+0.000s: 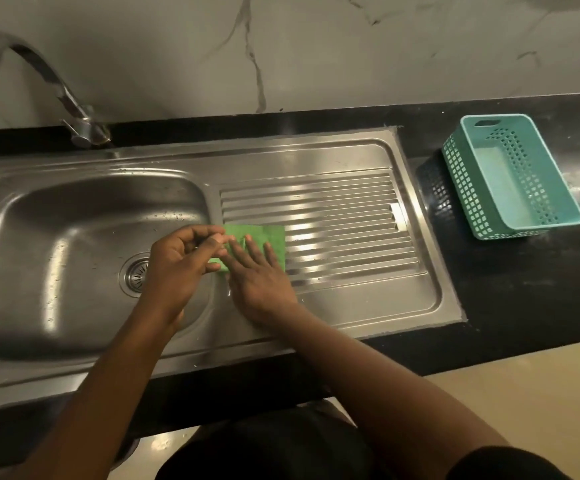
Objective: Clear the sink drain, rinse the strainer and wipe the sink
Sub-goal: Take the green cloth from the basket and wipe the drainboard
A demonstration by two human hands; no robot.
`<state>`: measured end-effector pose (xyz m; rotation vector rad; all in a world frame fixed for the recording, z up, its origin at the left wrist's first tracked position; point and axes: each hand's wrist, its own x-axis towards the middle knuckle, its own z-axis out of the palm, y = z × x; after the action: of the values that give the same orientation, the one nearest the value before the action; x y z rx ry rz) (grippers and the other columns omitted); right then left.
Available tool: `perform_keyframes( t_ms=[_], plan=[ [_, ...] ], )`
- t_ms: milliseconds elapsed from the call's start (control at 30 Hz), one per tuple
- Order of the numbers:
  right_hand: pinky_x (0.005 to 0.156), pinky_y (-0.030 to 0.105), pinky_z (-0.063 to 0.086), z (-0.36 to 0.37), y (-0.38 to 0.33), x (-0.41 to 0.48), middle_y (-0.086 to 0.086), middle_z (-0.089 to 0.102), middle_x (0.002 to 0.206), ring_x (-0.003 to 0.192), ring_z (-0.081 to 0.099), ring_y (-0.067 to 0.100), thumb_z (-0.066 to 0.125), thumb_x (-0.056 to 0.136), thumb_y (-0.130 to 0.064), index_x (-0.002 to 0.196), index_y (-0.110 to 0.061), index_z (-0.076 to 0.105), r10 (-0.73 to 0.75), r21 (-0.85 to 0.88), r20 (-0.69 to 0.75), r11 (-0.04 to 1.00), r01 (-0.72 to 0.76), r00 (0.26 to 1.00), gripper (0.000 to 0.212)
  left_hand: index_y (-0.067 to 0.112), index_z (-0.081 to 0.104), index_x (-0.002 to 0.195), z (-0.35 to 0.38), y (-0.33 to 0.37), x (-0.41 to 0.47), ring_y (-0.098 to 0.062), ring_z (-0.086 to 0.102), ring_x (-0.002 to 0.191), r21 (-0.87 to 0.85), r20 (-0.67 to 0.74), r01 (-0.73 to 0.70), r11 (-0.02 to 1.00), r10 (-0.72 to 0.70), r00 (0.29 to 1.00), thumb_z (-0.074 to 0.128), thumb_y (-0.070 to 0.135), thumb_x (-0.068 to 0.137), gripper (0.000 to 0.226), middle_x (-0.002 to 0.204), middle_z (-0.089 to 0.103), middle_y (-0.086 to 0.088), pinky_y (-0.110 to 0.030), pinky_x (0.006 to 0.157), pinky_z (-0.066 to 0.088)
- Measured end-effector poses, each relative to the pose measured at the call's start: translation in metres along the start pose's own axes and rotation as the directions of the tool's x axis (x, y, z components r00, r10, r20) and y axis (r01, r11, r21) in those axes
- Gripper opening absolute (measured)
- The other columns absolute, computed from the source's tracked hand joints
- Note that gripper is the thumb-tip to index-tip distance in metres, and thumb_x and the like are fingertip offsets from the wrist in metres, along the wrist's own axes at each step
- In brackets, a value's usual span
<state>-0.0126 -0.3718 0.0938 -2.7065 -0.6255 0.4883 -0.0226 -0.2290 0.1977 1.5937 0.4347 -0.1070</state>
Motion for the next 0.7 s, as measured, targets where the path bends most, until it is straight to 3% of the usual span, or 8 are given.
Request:
perform_keyframes(
  t_ms=[67, 133, 233, 400, 567, 600, 700],
  plan=[
    [0.131, 0.052, 0.005, -0.007, 0.032, -0.012, -0.005, 0.011, 0.176, 0.163, 0.009, 0.024, 0.035, 0.107, -0.036, 0.168, -0.033, 0.017, -0.077, -0.047, 0.008, 0.996, 0.077, 0.997, 0.064, 0.012, 0.076, 0.110, 0.002, -0.001, -0.002, -0.023, 0.075, 0.093, 0.008, 0.009, 0.007, 1.000, -0.007, 1.000, 0.068, 0.009, 0.101, 0.013, 0.108, 0.080, -0.016, -0.035, 0.082, 0.060],
    [0.131, 0.051, 0.009, -0.014, 0.065, -0.029, -0.006, 0.014, 0.176, 0.163, 0.013, 0.024, 0.036, 0.109, -0.037, 0.167, -0.034, 0.018, -0.030, -0.052, -0.019, 0.998, 0.029, 0.999, 0.061, 0.010, 0.076, 0.113, 0.004, -0.002, -0.004, -0.022, 0.076, 0.093, 0.014, 0.015, 0.005, 1.000, -0.006, 1.000, 0.069, 0.010, 0.101, 0.014, 0.111, 0.080, -0.017, -0.033, 0.081, 0.061],
    [0.131, 0.050, 0.008, -0.032, 0.120, -0.061, -0.007, 0.014, 0.176, 0.163, 0.013, 0.024, 0.030, 0.111, -0.040, 0.167, -0.035, 0.017, 0.130, -0.042, -0.086, 0.990, -0.134, 0.988, 0.058, 0.009, 0.077, 0.115, 0.004, -0.003, -0.008, -0.021, 0.077, 0.095, 0.023, 0.017, -0.004, 1.000, 0.004, 1.000, 0.070, 0.012, 0.101, 0.017, 0.112, 0.081, -0.013, -0.032, 0.081, 0.061],
    [0.132, 0.053, 0.007, -0.064, 0.189, -0.107, -0.005, 0.008, 0.176, 0.164, 0.006, 0.025, 0.024, 0.114, -0.042, 0.168, -0.034, 0.014, 0.415, 0.041, -0.147, 0.910, -0.414, 0.898, 0.056, 0.010, 0.077, 0.115, -0.001, -0.004, -0.014, -0.025, 0.075, 0.099, 0.009, 0.024, -0.001, 1.000, 0.000, 1.000, 0.068, 0.011, 0.101, 0.016, 0.112, 0.081, -0.012, -0.035, 0.084, 0.061],
    [0.129, 0.061, 0.001, -0.036, 0.123, -0.073, 0.003, 0.007, 0.177, 0.163, 0.000, 0.032, 0.022, 0.112, -0.039, 0.168, -0.024, 0.016, 0.671, 0.263, -0.237, 0.740, -0.618, 0.702, 0.058, 0.013, 0.078, 0.113, -0.005, -0.004, -0.018, -0.025, 0.076, 0.099, 0.003, 0.027, -0.010, 1.000, 0.010, 1.000, 0.068, 0.012, 0.101, 0.015, 0.111, 0.081, -0.010, -0.035, 0.084, 0.062],
    [0.129, 0.061, 0.000, -0.027, 0.099, -0.064, 0.004, 0.006, 0.177, 0.163, 0.000, 0.034, 0.021, 0.112, -0.038, 0.168, -0.023, 0.014, 0.664, 0.266, -0.232, 0.746, -0.610, 0.711, 0.059, 0.013, 0.078, 0.113, -0.006, -0.004, -0.019, -0.025, 0.076, 0.099, 0.001, 0.026, -0.009, 1.000, 0.009, 1.000, 0.068, 0.012, 0.101, 0.015, 0.111, 0.082, -0.010, -0.035, 0.085, 0.062],
    [0.128, 0.061, -0.003, -0.001, 0.028, -0.040, 0.005, 0.005, 0.177, 0.163, -0.001, 0.036, 0.023, 0.107, -0.034, 0.169, -0.020, 0.013, 0.504, 0.207, -0.167, 0.858, -0.470, 0.847, 0.064, 0.015, 0.078, 0.109, -0.004, -0.003, -0.022, -0.024, 0.076, 0.097, -0.011, 0.029, -0.012, 1.000, 0.012, 1.000, 0.069, 0.011, 0.101, 0.013, 0.110, 0.081, -0.012, -0.035, 0.084, 0.061]
  ],
)
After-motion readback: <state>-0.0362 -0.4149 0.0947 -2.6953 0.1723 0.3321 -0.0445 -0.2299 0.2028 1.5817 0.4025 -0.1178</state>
